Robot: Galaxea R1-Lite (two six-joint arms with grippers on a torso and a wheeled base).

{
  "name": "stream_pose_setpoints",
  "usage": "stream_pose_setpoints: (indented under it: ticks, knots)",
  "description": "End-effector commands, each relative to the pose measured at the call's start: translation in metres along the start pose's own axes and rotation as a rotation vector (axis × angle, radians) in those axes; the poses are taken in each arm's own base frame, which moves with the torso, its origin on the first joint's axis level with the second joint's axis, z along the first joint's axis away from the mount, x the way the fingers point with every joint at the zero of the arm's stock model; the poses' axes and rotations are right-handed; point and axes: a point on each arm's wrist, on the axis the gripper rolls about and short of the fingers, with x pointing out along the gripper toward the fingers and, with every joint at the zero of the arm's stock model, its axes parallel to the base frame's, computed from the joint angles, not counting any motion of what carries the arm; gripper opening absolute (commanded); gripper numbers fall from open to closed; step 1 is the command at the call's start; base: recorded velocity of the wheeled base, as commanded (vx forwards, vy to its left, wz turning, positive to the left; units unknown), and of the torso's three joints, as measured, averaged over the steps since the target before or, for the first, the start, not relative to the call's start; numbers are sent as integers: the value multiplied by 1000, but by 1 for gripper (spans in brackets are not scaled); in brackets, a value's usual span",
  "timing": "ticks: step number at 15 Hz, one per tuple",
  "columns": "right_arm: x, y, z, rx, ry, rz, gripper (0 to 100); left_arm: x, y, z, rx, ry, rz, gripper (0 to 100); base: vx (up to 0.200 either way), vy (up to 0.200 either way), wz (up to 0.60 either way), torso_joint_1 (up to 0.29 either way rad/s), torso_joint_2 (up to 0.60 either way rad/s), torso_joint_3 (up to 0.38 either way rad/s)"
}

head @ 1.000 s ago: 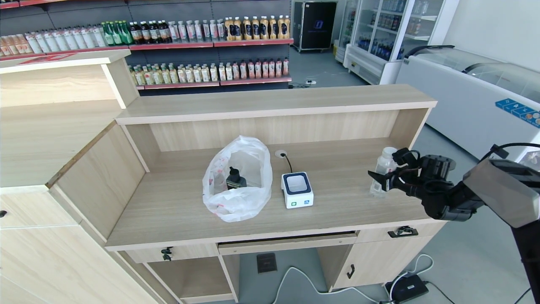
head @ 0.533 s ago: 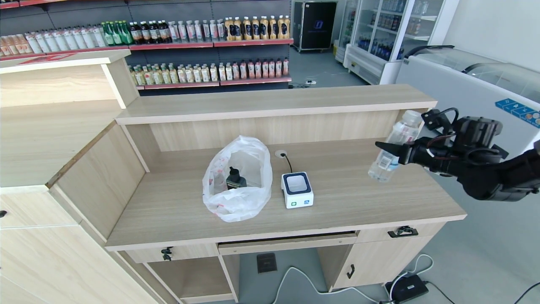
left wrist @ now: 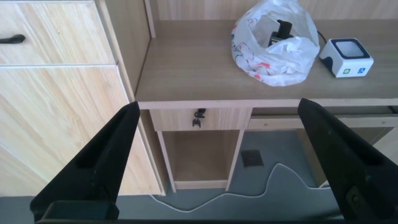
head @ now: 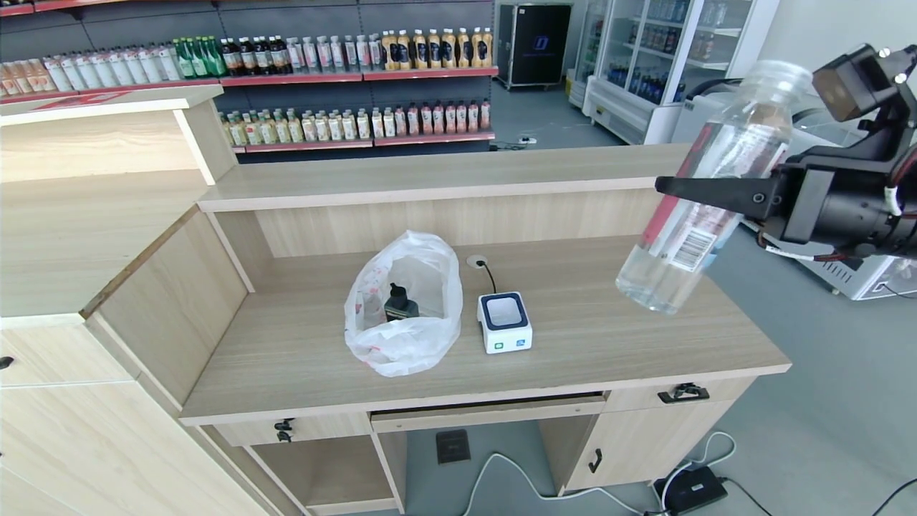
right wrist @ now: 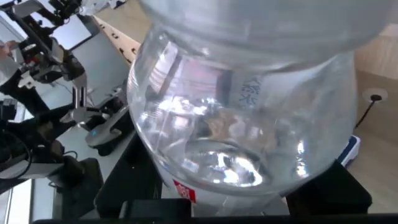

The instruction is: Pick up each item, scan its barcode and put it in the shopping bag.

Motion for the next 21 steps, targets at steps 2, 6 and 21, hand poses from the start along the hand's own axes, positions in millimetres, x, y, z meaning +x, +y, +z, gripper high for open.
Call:
stream_pose_setpoints:
  ticks: [2,6,21]
  knots:
    - [-3,43,11,23,-19,99,0,0,0,0,0,0,1,100,0,0,0,0,0,0]
    - [-15,62,-9,130,45,97,0,0,0,0,0,0,1,100,0,0,0,0,0,0]
    - [-55,126,7,127,26,209,0,0,0,0,0,0,1,100,0,0,0,0,0,0]
